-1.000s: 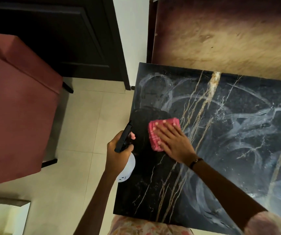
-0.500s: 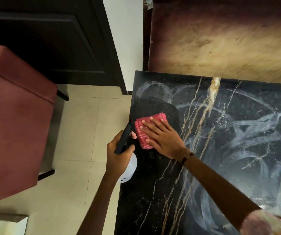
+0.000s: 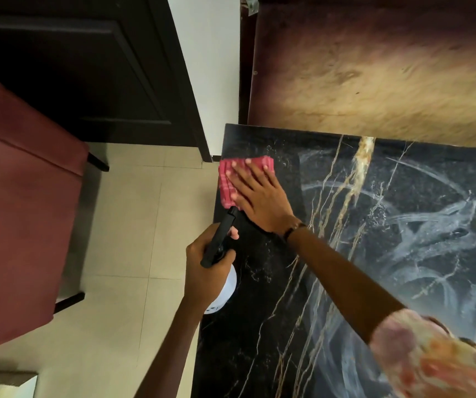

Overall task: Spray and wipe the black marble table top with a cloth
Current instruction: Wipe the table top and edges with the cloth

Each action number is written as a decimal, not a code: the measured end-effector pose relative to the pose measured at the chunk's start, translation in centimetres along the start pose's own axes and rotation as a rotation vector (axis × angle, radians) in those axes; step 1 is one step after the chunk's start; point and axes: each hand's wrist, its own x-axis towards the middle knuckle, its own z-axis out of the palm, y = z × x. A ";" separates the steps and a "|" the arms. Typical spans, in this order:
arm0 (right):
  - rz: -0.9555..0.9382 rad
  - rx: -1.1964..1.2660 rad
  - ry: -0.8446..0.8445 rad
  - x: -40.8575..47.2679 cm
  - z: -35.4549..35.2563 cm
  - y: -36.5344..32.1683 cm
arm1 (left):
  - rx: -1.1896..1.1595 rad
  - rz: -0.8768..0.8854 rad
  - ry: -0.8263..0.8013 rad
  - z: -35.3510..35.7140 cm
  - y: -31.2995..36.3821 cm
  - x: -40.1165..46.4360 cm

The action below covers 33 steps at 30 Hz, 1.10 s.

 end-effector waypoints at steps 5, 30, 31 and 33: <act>0.069 -0.037 0.012 -2.8 -0.4 5.8 | -0.004 0.006 0.043 0.0 -0.1 0.2; 0.537 0.107 0.075 2.5 -2.8 9.0 | -0.053 0.043 -0.049 -0.5 -0.3 -0.4; 0.503 0.099 0.071 3.1 -2.6 8.3 | -0.047 0.045 -0.032 -0.5 -0.3 -0.4; 0.373 0.069 0.042 2.3 -2.0 6.8 | -0.025 0.045 -0.005 -0.3 -0.2 -0.4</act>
